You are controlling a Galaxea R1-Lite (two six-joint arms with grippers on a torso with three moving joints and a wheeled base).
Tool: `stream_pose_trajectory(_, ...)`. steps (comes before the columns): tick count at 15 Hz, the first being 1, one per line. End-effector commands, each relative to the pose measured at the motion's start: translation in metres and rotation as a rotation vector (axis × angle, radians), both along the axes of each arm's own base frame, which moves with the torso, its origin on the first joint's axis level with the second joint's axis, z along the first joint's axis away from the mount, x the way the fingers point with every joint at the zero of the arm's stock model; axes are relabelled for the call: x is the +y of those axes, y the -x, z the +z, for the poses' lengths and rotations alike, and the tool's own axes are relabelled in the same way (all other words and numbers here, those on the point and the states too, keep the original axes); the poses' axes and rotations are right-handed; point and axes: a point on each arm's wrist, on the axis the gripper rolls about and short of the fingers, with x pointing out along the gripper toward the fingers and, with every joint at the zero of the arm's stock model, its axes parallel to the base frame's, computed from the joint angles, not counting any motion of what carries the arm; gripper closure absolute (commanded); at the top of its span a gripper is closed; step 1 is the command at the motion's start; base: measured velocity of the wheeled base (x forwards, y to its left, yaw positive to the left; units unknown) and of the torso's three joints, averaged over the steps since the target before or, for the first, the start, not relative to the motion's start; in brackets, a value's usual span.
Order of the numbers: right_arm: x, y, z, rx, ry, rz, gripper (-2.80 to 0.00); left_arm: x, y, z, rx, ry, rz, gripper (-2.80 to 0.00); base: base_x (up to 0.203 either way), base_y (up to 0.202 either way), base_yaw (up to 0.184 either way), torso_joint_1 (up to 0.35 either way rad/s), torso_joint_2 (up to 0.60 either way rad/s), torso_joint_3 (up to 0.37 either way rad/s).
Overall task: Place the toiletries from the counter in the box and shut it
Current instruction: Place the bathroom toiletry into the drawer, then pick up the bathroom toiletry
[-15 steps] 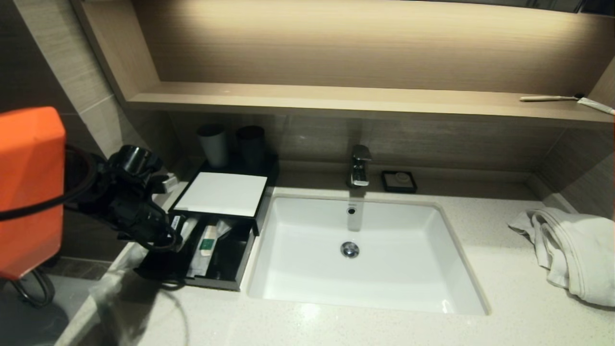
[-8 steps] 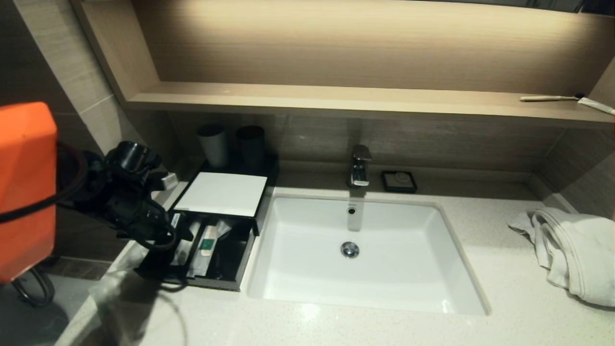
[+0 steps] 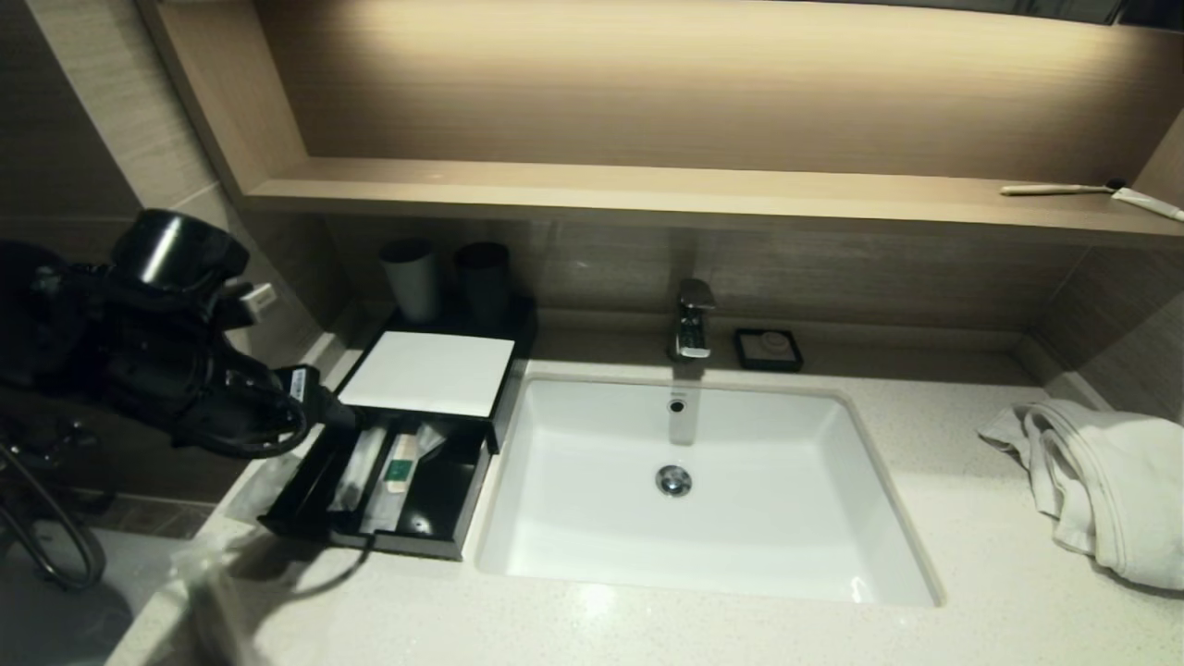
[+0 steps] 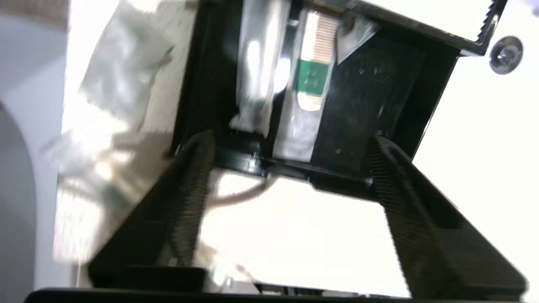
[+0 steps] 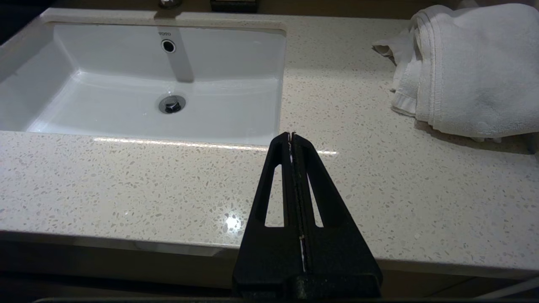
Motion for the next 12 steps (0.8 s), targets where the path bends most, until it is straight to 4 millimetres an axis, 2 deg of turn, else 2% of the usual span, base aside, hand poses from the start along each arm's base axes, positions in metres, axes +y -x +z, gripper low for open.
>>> stream_pose_trajectory(1,0.000,0.000,0.000,0.000,0.000,0.001,0.00,0.002,0.017,0.012,0.002,0.012,0.080,0.00,0.000,0.000,0.000,0.000,0.00,0.000)
stream_pose_trajectory(3,0.000,0.000,0.000,0.000,0.000,0.001,0.00,0.003,0.027,0.013,0.041,0.052,0.198,0.00,0.000,0.000,0.000,0.000,0.00,0.000)
stream_pose_trajectory(7,0.000,0.000,0.000,0.000,0.000,0.001,0.00,-0.001,0.065,0.007,0.100,0.125,0.295,0.00,0.000,0.000,0.000,0.000,0.00,0.000)
stream_pose_trajectory(12,0.000,0.000,0.000,0.000,0.000,0.000,0.00,-0.006,0.094,-0.028,0.248,0.121,0.364,0.00,0.000,0.000,0.000,0.000,0.00,0.000)
